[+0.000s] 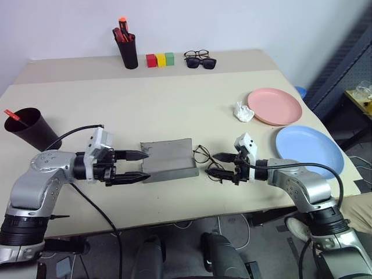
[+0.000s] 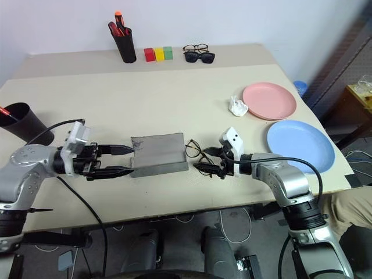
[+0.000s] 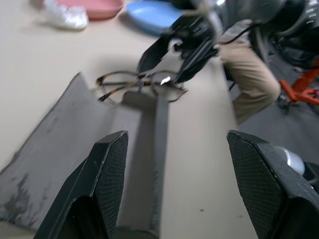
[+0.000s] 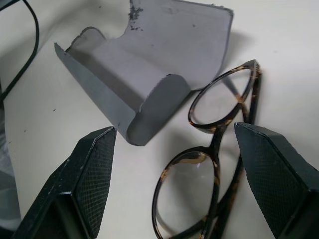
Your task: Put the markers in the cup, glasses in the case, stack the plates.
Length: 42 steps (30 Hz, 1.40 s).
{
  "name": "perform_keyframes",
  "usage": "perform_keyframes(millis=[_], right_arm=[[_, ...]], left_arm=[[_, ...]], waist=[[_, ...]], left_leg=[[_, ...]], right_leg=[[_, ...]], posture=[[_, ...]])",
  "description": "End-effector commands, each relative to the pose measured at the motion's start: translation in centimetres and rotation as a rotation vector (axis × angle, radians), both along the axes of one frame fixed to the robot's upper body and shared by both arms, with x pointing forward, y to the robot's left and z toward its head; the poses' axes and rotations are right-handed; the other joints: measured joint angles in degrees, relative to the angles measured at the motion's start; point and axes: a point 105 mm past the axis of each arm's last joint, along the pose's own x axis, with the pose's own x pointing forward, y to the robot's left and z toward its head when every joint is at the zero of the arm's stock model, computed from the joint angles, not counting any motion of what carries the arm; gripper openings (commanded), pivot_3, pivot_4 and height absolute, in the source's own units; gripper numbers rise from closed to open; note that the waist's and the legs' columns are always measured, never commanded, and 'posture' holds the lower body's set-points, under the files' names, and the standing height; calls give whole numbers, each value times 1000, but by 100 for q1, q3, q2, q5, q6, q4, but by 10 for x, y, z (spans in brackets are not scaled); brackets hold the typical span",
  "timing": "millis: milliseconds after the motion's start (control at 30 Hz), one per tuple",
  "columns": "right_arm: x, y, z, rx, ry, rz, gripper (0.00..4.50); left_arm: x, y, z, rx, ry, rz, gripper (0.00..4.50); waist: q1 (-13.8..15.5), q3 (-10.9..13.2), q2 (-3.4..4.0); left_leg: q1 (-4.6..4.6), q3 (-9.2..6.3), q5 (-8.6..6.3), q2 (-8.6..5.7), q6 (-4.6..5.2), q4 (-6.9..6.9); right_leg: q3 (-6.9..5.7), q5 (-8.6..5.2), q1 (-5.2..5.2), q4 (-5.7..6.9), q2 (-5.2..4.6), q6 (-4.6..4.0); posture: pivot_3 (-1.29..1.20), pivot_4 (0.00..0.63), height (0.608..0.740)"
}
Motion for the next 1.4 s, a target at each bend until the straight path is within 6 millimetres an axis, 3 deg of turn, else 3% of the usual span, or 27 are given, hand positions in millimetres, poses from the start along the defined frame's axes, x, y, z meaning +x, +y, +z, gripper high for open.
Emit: perform_keyframes(millis=[33, 300, 400, 600, 867, 933, 1033, 1100, 1233, 1400], right_arm=[[3, 3, 8, -2, -37, 27, 3865], [5, 9, 7, 8, -24, 62, 3865], [5, 11, 5, 5, -20, 67, 2990], [8, 11, -1, -5, -17, 67, 47], [21, 3, 0, -16, -55, 3, 47], [26, 0, 6, -8, -85, -19, 47], [36, 4, 34, 40, -214, -27, 47], [36, 18, 55, 90, -311, 17, 47], [30, 46, 80, 171, -413, 102, 47], [24, 72, 86, 219, -472, 159, 47]], left_arm=[[-8, 5, 14, 3, -109, -38, 3206], [-10, 9, 13, 0, -128, -18, 3206], [-10, 10, 11, 1, -131, -6, 3300], [-11, 13, 12, -2, -145, 33, 3300], [-12, 18, 12, -5, -150, 82, 3300], [-11, 19, 12, -10, -150, 90, 3300], [-9, 24, 10, -7, -148, 117, 3300], [-6, 32, 7, 4, -144, 150, 3300], [-4, 47, 1, 36, -136, 190, 3300], [0, 64, -3, 66, -140, 242, 3300]], waist=[[3, 0, 0], [0, 0, 1], [-4, 0, 1], [-9, 0, 1], [-7, -1, 1], [-9, -1, 1], [-11, 0, 3], [-14, 1, 5], [-45, 2, 6], [-42, 3, 8]], left_leg=[[0, 0, 0, 0, 0, 0], [-1, 0, 0, 0, 0, 0], [0, 0, 0, 0, 0, 0], [-1, 1, 0, 1, 0, -1], [6, 3, 0, 2, -1, -1], [6, 3, 0, 2, -1, -1], [5, 4, 0, 2, -1, -1], [3, 5, 0, 2, -1, -1], [-1, 6, 0, 6, -1, -15], [-8, 7, 0, 7, -1, -22]], right_leg=[[0, 0, 0, 0, 0, 0], [0, 0, -1, -1, 0, 0], [0, 0, -1, -1, 0, 0], [0, 0, -3, -1, 0, 0], [0, -1, 2, -3, -2, 1], [0, -1, 2, -3, -2, 1], [0, -1, 1, -3, -2, 1], [0, -1, -3, -3, -2, 1], [0, 3, -16, -2, 4, -4], [-1, 2, -29, 4, 4, -4]], posture=[[0, 150, 740], [0, 150, 740], [0, 150, 740], [0, 150, 740], [0, 150, 740], [0, 150, 740], [0, 150, 740], [0, 150, 740], [0, 150, 740], [0, 150, 740]])
